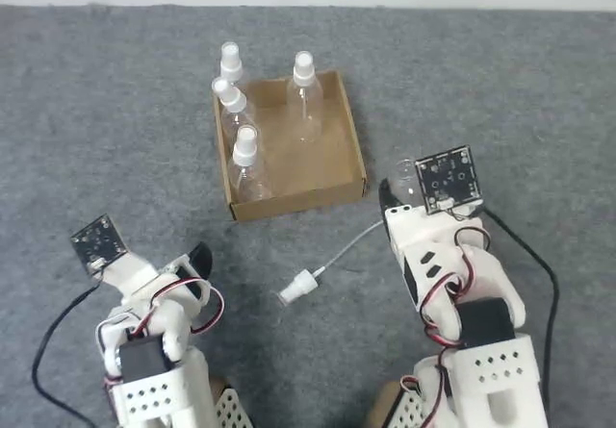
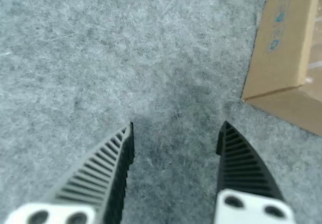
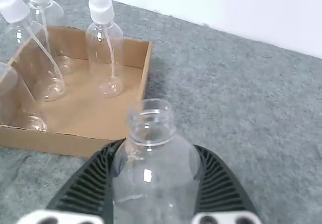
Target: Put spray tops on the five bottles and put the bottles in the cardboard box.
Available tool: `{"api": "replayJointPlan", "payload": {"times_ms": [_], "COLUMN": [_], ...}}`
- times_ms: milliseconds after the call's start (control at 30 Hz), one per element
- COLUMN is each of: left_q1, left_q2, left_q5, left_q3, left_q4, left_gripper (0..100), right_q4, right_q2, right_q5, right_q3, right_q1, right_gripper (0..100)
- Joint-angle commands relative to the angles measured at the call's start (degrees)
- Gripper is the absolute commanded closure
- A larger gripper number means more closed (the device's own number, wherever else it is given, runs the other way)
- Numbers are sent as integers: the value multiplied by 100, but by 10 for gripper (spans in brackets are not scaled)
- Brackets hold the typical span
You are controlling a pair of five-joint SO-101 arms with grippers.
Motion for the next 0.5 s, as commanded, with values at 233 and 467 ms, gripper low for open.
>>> {"api": "replayJointPlan", "payload": {"times_ms": [233, 467], "left_q1": [404, 1143], "left_q2": [-79, -79], "left_q5": [-9, -26], "left_q3": [-84, -84], "left_q4": [9, 9], "left_gripper": [747, 747], "right_q4": [-356, -365], "right_q2": [-180, -180], "right_q5": [-53, -53], "right_q3": [26, 26], "right_q1": [92, 426], "right_gripper": [958, 958]}}
